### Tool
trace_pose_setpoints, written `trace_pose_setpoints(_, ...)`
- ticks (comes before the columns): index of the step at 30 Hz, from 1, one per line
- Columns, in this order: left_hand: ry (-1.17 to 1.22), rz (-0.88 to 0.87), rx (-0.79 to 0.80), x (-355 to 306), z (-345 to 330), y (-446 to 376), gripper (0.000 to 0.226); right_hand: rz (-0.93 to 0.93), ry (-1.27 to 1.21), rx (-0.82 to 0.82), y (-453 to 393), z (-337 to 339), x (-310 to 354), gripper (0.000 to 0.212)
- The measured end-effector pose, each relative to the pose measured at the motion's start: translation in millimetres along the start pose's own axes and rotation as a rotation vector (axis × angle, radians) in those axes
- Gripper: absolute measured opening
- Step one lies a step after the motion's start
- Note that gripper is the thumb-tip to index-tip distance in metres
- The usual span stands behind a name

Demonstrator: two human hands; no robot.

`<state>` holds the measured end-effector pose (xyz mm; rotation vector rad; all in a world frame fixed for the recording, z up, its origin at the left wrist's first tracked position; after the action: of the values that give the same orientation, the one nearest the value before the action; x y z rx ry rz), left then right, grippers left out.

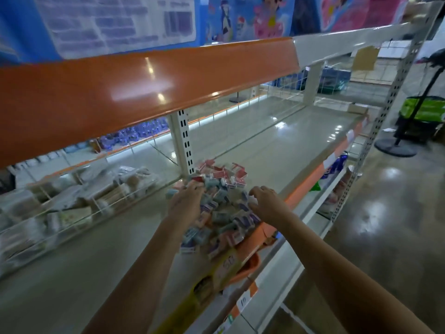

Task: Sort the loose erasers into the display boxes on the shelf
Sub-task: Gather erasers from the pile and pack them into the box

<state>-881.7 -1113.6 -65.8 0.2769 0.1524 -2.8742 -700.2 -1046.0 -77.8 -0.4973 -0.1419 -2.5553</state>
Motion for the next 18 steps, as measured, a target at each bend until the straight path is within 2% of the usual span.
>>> trace_pose_setpoints(3,0.017,0.045,0.054,6.1,-10.3,-13.4,0.066,0.002,0.02,0.061,-22.0,-7.9,-5.7,0.034)
trace_pose_setpoints(7,-0.086,0.059,0.035,9.6,-14.8,-24.5,0.066,0.008,0.002,0.073,-47.4,-11.4,-12.6,0.041)
trace_pose_setpoints(10,-0.148,0.065,0.043,1.9,-13.1,-27.3,0.066,0.079,0.037,0.121,-60.9,-14.3,-16.0,0.04)
trace_pose_setpoints(13,-0.166,0.09,0.123,-3.1,-16.5,-27.6,0.068,0.172,0.024,0.135,-69.7,-12.0,-22.2,0.041)
trace_pose_setpoints(18,-0.176,0.194,0.152,-4.2,-19.3,-18.3,0.053,0.322,-0.051,0.066,-76.4,-0.6,-30.6,0.025)
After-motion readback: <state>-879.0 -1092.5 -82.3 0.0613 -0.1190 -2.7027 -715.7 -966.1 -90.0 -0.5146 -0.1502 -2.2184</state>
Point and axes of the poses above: each hand's wrist, its own y-axis away from the middle knuckle, its own z-axis out of the back of the hand, x = y × z, the point moved 6 cm from there along -y, towards the middle knuckle, and after that the axes turned 2 degrees about x, right-handed, at the moved point
